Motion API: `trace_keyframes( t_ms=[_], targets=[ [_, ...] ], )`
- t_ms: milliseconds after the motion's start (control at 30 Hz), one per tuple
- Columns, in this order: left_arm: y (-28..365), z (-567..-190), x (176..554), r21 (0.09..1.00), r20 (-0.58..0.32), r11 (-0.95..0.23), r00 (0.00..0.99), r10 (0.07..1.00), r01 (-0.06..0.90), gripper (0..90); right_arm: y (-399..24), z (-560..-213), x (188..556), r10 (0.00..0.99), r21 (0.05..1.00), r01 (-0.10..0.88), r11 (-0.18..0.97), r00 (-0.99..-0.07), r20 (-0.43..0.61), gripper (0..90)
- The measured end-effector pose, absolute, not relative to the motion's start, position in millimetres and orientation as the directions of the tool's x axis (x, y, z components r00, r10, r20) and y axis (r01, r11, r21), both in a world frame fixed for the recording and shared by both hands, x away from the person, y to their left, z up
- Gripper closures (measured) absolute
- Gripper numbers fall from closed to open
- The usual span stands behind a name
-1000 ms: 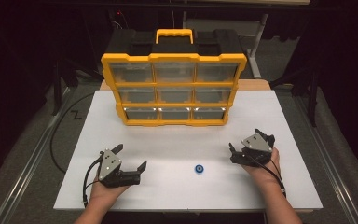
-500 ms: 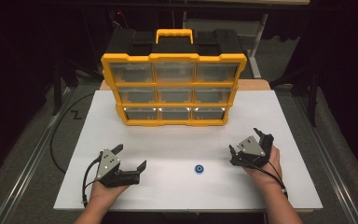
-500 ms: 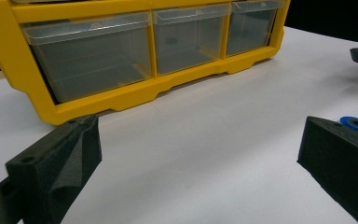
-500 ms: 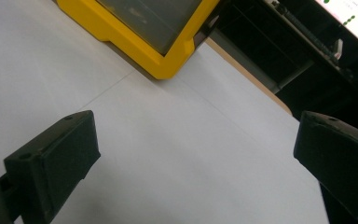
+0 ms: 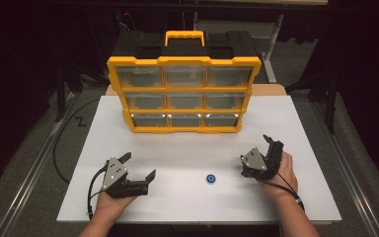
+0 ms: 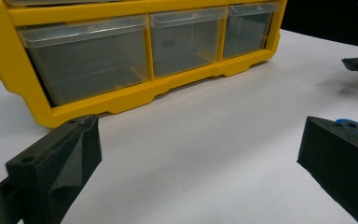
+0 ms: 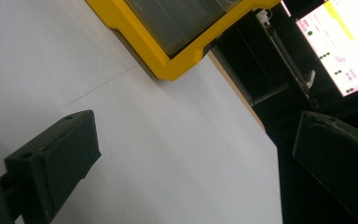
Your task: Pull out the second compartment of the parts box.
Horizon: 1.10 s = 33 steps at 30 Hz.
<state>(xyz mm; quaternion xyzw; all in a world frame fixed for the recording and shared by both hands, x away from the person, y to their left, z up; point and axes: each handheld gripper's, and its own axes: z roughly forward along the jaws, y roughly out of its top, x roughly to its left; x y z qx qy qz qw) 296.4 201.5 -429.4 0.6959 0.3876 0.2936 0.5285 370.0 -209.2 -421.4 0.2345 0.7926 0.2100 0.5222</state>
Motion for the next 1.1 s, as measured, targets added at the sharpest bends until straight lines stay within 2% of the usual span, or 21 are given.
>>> trace_keyframes(
  t_ms=[300, 433, 833, 1000, 1100],
  targets=[
    [199.4, -429.3, 294.9, 0.961, 0.027, -0.167, 0.527, 0.849, 0.220, 0.2, -204.4, -421.1, 367.3, 0.483, 0.473, 0.116, 0.873, -0.322, -0.814, 1.5],
    [197.4, -428.5, 292.8, 0.961, 0.079, -0.201, 0.505, 0.859, 0.191, 0.1, -202.0, -419.8, 365.5, 0.424, 0.413, 0.102, 0.905, -0.301, -0.854, 1.3],
    [197.8, -428.6, 293.0, 0.959, 0.104, -0.216, 0.483, 0.870, 0.182, 0.1, -193.9, -422.6, 363.0, 0.331, 0.320, 0.084, 0.944, -0.276, -0.903, 1.1],
    [199.3, -427.5, 292.0, 0.962, 0.109, -0.214, 0.475, 0.873, 0.171, 0.1, -190.8, -424.5, 362.6, 0.236, 0.226, 0.068, 0.972, -0.271, -0.933, 1.1],
    [200.4, -427.4, 291.8, 0.962, 0.109, -0.213, 0.474, 0.874, 0.171, 0.2, -189.2, -426.4, 362.4, 0.220, 0.208, 0.074, 0.975, -0.280, -0.934, 1.1]
  ],
)
